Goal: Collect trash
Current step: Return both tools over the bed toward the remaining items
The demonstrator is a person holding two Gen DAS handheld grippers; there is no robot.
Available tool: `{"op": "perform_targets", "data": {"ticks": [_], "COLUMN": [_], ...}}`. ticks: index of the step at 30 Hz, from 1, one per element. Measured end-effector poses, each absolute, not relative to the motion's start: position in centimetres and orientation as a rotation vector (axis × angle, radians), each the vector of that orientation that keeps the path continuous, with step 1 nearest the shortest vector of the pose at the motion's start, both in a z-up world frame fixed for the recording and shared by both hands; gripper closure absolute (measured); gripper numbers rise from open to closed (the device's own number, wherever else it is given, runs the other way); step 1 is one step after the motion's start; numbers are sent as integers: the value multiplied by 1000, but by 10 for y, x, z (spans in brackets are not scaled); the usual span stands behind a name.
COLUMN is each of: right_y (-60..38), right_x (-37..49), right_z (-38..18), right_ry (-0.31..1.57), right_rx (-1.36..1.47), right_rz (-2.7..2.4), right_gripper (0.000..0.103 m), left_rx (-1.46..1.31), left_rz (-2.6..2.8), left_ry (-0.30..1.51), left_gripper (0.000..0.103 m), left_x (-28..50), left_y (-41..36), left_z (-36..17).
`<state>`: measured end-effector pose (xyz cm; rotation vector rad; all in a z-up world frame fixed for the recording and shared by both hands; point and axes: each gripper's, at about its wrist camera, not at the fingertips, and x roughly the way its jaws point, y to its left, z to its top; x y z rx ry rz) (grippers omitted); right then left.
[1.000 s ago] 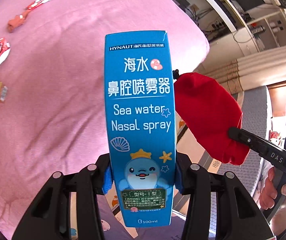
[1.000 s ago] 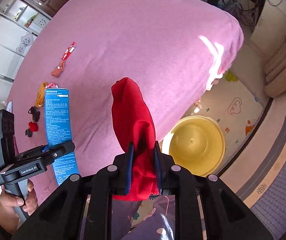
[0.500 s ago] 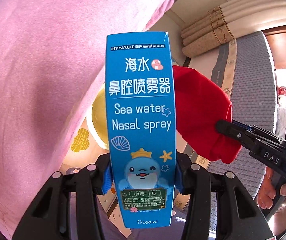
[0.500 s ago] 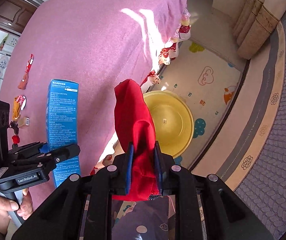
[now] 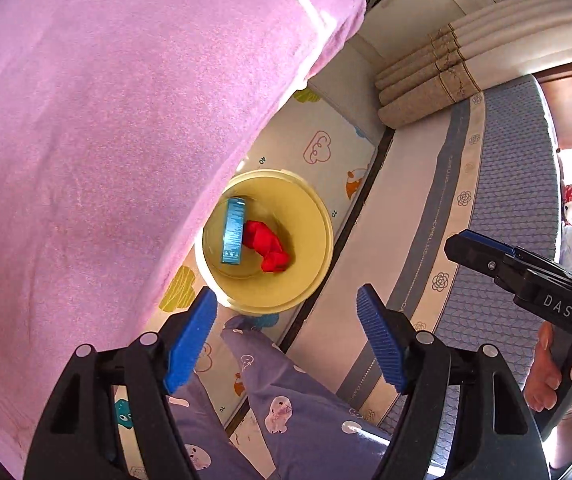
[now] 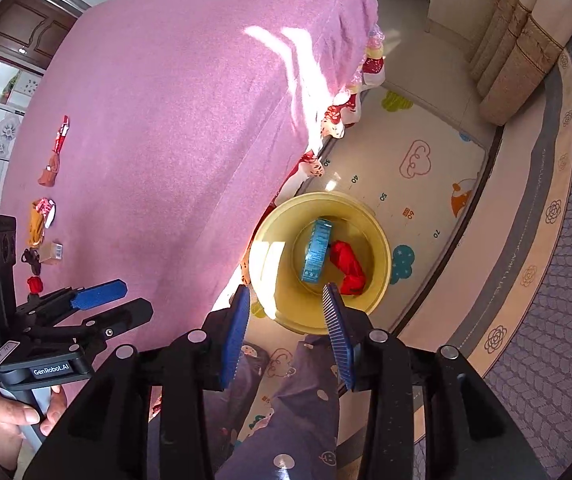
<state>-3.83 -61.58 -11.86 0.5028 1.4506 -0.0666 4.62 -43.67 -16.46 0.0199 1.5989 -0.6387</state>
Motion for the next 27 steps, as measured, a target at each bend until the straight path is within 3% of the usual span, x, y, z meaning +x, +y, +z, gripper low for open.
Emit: {"op": "perform_targets", "data": {"ticks": [9, 15, 21, 27], "right_y": [-499, -394, -290, -208], "right_x": [28, 66, 87, 104], "right_z": [-94, -85, -83, -91], "right_ry": [1429, 1427, 1412, 1400], "right_rx": [351, 226, 113, 36], "right_rz": [165, 336, 459, 518], "right_gripper": [65, 64, 54, 33], "left_rx": [-147, -239, -364, -443], "left_rz": [-429, -215, -36, 85], "left_ry": [1494, 1389, 1331, 1273], "left_gripper": [28, 18, 15, 13], "left_x": [73, 83, 83, 73], "left_y": [-318, -208, -92, -4], "left_z": [-130, -108, -100, -98]}}
